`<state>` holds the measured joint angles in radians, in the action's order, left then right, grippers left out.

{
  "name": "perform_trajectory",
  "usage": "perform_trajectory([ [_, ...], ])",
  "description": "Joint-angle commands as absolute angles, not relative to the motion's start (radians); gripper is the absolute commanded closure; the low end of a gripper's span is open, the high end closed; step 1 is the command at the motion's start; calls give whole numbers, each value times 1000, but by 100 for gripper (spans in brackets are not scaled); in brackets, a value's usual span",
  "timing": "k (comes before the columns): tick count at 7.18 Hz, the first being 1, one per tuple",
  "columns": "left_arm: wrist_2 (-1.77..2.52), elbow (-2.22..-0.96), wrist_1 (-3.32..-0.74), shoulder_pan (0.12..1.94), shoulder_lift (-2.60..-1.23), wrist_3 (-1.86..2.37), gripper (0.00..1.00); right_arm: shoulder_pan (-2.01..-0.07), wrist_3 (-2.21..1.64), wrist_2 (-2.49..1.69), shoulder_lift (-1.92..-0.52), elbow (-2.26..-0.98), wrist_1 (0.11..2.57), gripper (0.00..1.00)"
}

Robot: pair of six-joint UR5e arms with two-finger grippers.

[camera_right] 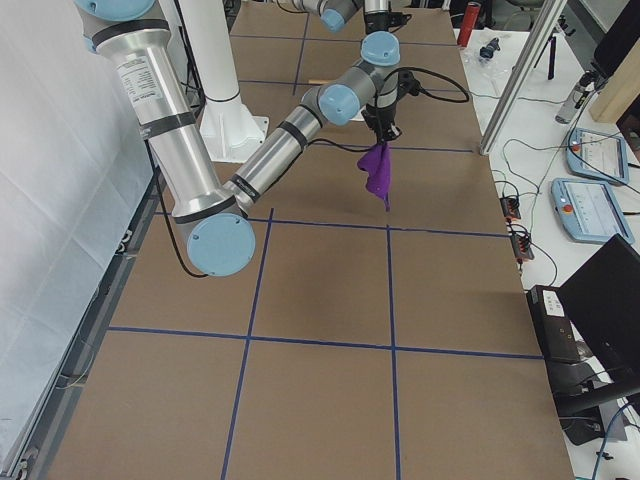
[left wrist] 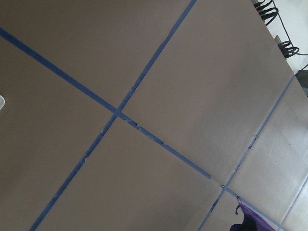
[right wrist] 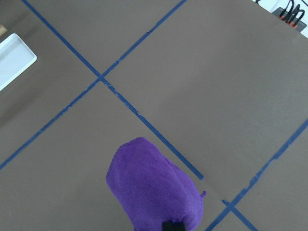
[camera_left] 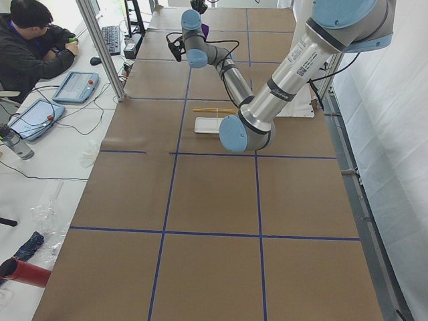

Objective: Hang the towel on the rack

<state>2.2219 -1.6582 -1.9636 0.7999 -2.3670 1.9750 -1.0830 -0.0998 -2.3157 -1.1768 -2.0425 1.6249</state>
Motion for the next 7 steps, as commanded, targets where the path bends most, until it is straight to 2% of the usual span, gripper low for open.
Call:
perform_trajectory([
  [1,2174,-1574,-1963,738,-2422,2025,0,-937,-203,-2173,-1123,-2089,1621,100],
  [3,2158,-1516,-1963,721,-2439,2026,0,-862,-258,-2103,-1057,-2118,1621,100],
  [7,2160,-1512,-1974,707,-2445,2065,0,-753,-334,-1990,-1012,-2145,1621,100],
])
